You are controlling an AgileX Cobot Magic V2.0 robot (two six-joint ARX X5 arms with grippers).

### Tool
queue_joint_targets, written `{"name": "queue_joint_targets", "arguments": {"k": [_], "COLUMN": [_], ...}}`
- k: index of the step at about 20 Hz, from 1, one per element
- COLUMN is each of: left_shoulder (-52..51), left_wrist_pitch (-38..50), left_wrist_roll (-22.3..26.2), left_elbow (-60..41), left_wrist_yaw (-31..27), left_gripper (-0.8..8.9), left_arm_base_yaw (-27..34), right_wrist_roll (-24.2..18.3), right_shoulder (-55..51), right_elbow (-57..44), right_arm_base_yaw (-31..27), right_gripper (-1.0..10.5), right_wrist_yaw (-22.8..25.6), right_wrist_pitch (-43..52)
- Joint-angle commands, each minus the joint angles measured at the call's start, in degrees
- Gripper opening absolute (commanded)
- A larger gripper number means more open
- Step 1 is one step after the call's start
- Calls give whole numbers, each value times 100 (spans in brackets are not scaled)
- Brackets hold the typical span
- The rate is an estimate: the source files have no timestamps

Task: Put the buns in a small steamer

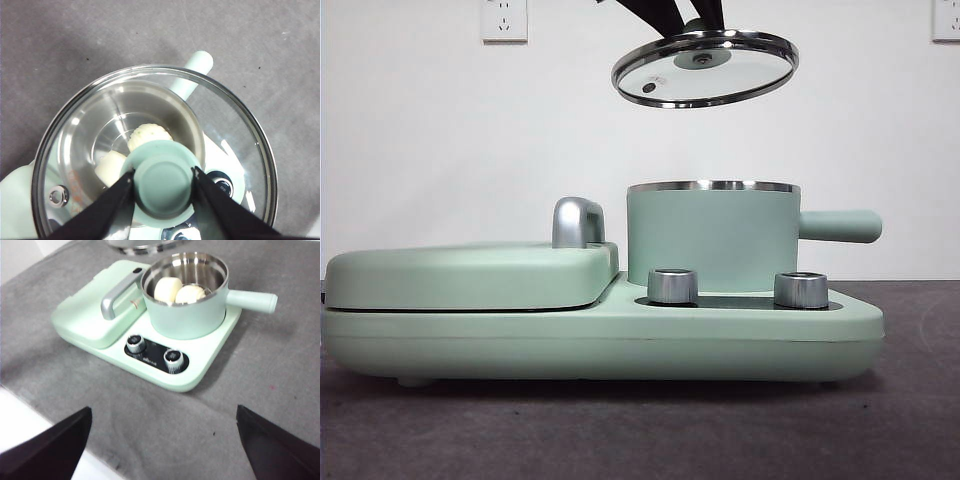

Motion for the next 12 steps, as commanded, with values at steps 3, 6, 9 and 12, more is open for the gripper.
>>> {"name": "queue_joint_targets", "arguments": {"k": [3,6,9,12], "left_shoulder": [442,627,767,870], "left_wrist_pitch": [136,157,297,433], "left_wrist_roll": [-22,-17,35,94], "left_elbow": [190,190,190,190], "left_wrist_yaw": [35,35,31,-17], "left_gripper": [68,53,17,16], "left_arm_base_yaw": [-63,-63,-63,-63], "right_wrist_roll": [39,39,39,39], "right_shoulder": [-11,-11,-11,-11], "right_elbow": [37,37,37,37], "right_arm_base_yaw": [55,55,55,55], "right_gripper": [464,464,464,464], "right_wrist_yaw": [-4,-4,26,35], "right_wrist_pitch": [144,142,144,144]}}
